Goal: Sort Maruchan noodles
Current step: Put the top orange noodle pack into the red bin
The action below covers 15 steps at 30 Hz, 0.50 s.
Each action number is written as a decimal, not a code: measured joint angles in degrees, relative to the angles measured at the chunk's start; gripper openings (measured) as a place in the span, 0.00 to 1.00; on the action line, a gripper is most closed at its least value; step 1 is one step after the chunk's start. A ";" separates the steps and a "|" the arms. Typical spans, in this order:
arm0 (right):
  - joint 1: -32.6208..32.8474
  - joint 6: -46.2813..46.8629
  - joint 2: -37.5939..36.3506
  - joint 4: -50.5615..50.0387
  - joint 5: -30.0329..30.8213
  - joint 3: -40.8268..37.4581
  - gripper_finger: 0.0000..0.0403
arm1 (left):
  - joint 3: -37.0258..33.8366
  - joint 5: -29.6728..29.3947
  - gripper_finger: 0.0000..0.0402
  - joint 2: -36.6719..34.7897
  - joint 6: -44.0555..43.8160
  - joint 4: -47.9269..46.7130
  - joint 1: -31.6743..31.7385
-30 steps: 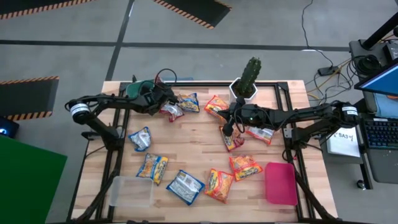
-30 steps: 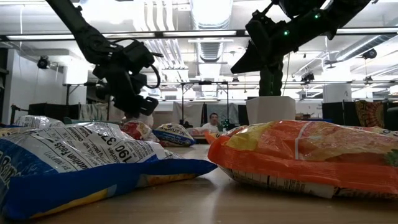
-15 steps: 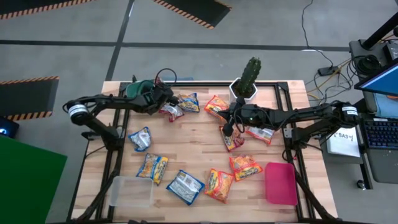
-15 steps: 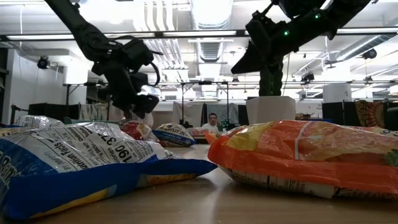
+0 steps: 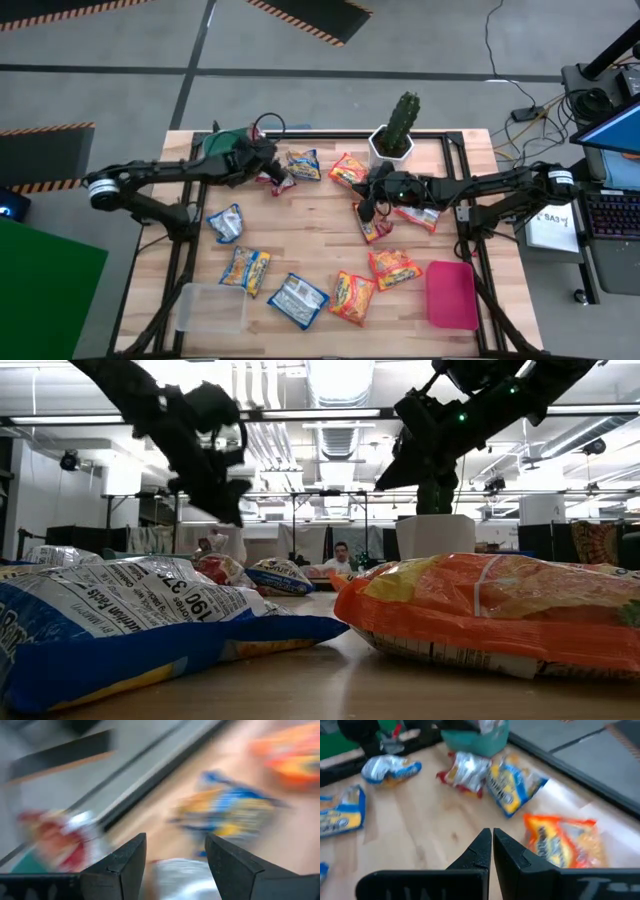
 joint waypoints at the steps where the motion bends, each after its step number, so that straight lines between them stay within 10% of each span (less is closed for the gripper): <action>1: 0.73 0.83 0.77 0.32 0.05 -0.01 0.02 | 0.00 3.42 0.46 -1.35 1.88 -0.01 -0.88; 8: 5.05 9.20 5.79 0.91 -0.04 -0.04 0.02 | -1.54 30.05 0.46 -10.58 14.31 2.37 -7.27; 15: 6.03 20.27 7.42 0.95 -7.85 -0.01 0.02 | -9.69 32.04 0.46 -18.30 14.97 14.76 -11.18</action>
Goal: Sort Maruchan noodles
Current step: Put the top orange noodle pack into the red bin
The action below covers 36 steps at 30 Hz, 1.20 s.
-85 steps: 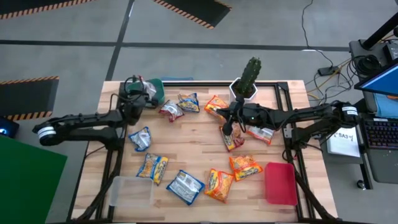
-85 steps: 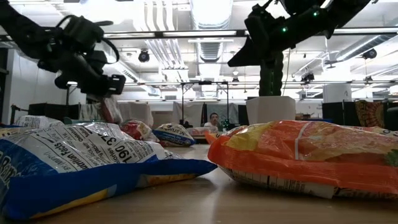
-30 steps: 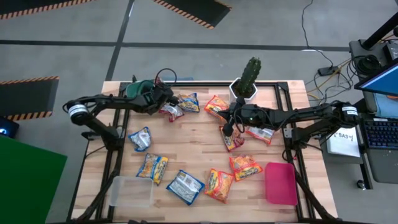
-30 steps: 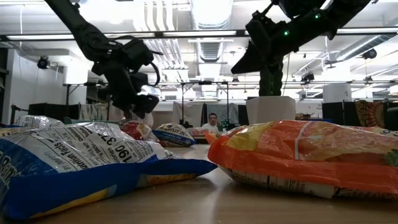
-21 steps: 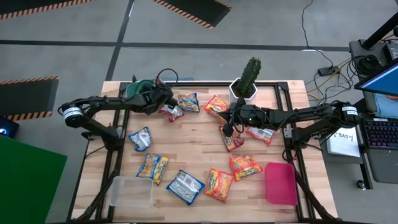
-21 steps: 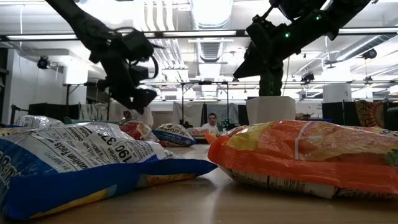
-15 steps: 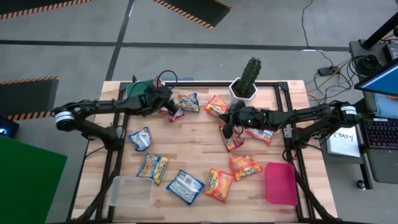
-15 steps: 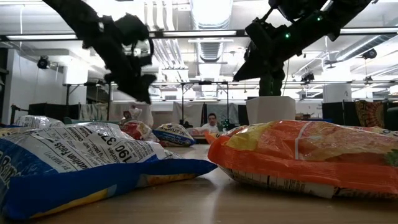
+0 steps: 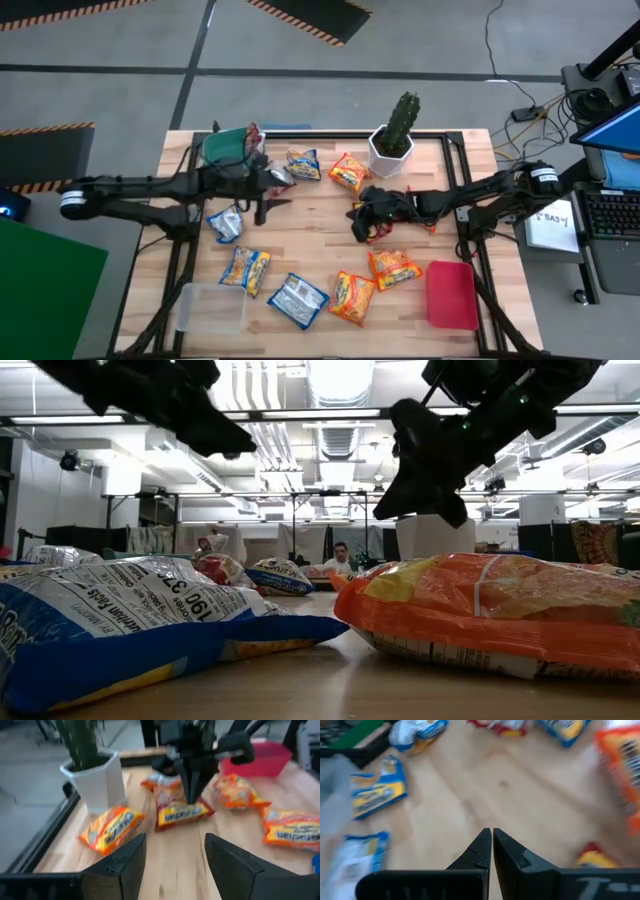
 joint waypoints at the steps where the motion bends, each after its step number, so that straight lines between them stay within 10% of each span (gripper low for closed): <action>1: -0.01 1.22 -0.06 -0.21 -0.99 0.00 0.02 | -1.38 -0.34 0.46 -0.94 0.08 2.26 0.00; 10: -0.01 4.86 -0.38 -0.92 -2.28 4.93 0.02 | -9.10 -23.79 0.46 -6.02 2.79 9.68 0.11; 36: -0.17 7.00 12.38 -26.51 9.99 30.75 0.02 | -10.42 -24.09 0.46 -5.72 1.99 11.69 0.09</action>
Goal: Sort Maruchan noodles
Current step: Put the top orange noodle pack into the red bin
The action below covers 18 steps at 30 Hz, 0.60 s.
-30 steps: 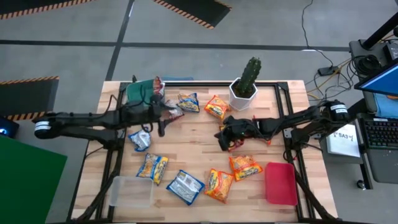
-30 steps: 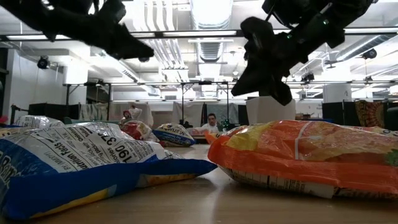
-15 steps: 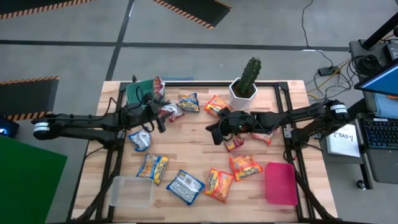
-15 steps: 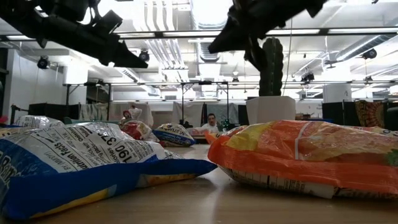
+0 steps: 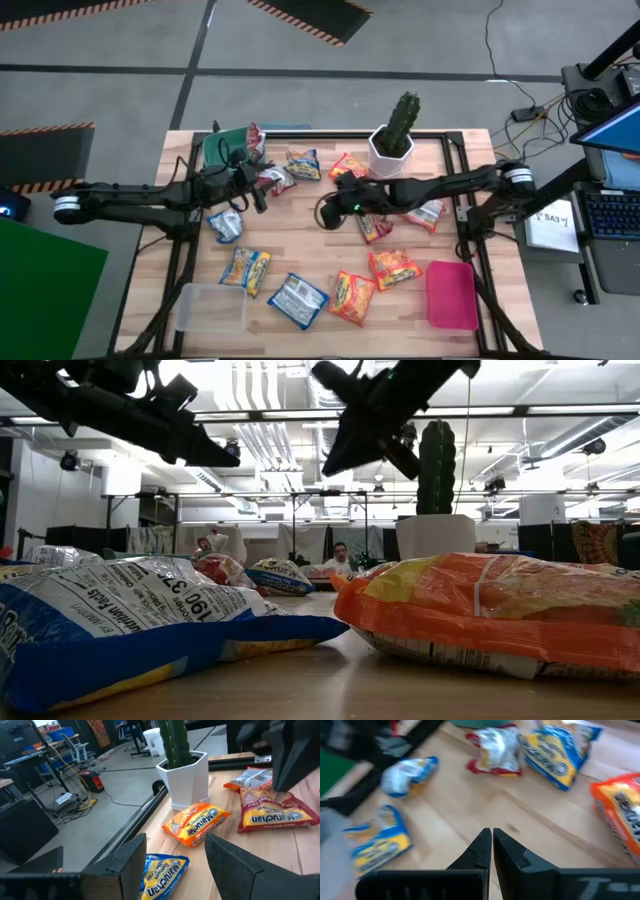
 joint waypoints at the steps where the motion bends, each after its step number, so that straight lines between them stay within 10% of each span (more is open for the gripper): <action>1: -0.05 1.25 1.16 -1.85 0.08 0.85 0.02 | 0.00 -0.02 0.46 0.00 -0.02 0.00 0.00; 11: -0.64 15.95 8.43 -34.75 -8.98 10.63 0.02 | 0.00 0.00 0.46 0.02 -1.33 -0.04 0.00; 18: -0.60 16.33 8.66 -39.43 -14.90 11.38 0.03 | 0.00 0.00 0.46 0.02 -1.36 -0.01 0.00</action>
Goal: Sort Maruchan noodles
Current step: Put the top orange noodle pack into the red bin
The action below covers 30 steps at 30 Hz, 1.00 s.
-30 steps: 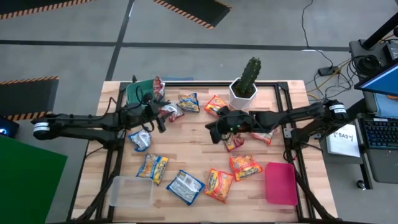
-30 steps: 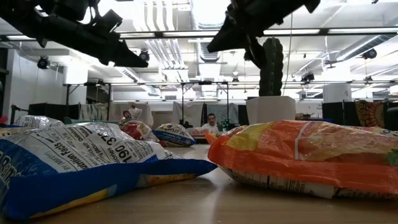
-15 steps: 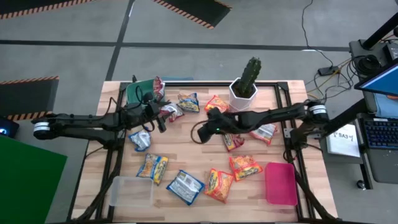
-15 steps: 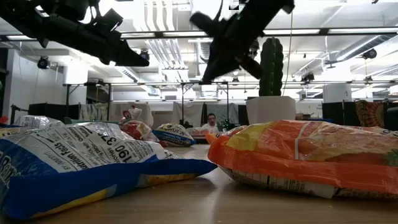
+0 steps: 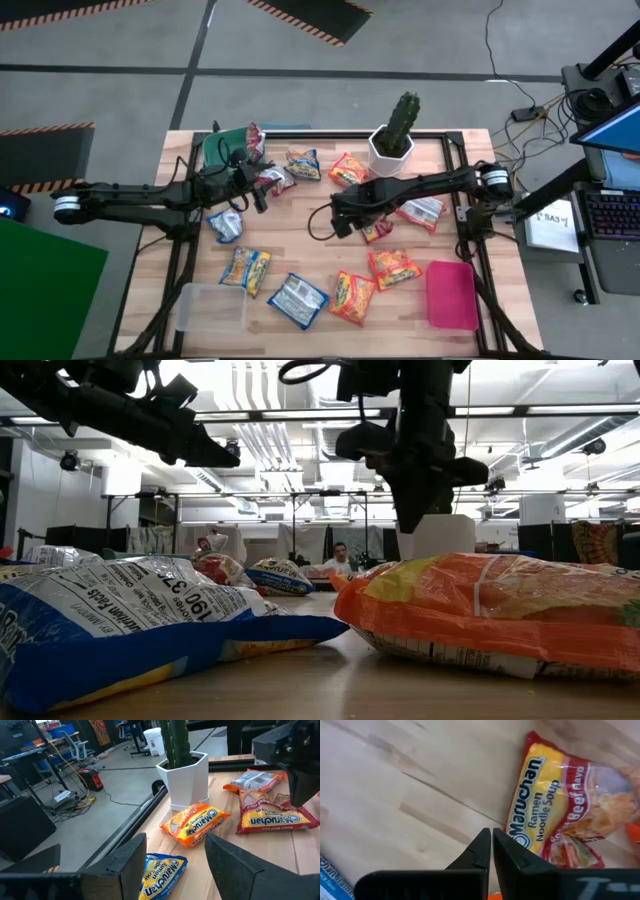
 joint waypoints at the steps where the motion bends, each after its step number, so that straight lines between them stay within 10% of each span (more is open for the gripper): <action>1: 0.00 -0.26 0.00 0.11 -0.04 -0.01 0.04 | 0.00 -0.01 0.46 0.00 0.00 0.01 0.00; 19: -4.84 -16.82 0.00 23.54 6.00 0.03 0.55 | 0.00 -0.15 0.46 0.00 -0.02 -0.03 0.02; 30: -6.80 -23.89 0.00 26.73 8.68 0.03 0.60 | 0.00 -7.98 0.46 -4.06 -1.46 -0.03 0.07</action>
